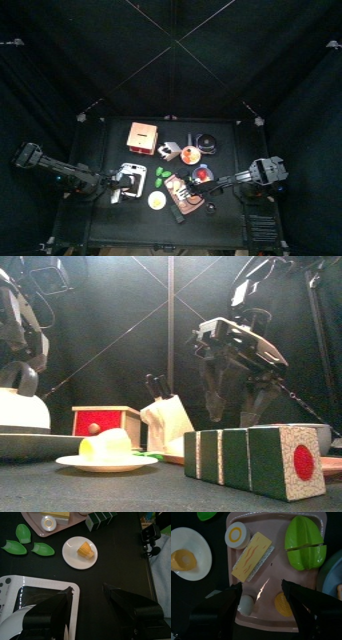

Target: Grab corn bottom

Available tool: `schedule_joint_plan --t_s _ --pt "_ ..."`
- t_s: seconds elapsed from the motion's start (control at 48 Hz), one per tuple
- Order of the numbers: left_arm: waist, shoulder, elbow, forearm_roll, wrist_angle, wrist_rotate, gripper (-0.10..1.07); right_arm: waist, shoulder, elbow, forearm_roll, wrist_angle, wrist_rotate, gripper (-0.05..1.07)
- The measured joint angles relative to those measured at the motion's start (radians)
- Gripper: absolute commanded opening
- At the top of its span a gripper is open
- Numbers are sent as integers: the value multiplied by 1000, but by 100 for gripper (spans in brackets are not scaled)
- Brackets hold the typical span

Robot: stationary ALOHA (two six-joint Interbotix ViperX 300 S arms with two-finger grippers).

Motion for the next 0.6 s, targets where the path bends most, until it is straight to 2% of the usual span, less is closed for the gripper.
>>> schedule_joint_plan --t_s 0.208,0.604 --pt "-2 -8 0 2 -35 9 88 41 51 -86 -29 -3 0 95" --pt "-23 -63 0 3 -83 12 88 107 235 -341 -89 5 -2 95"
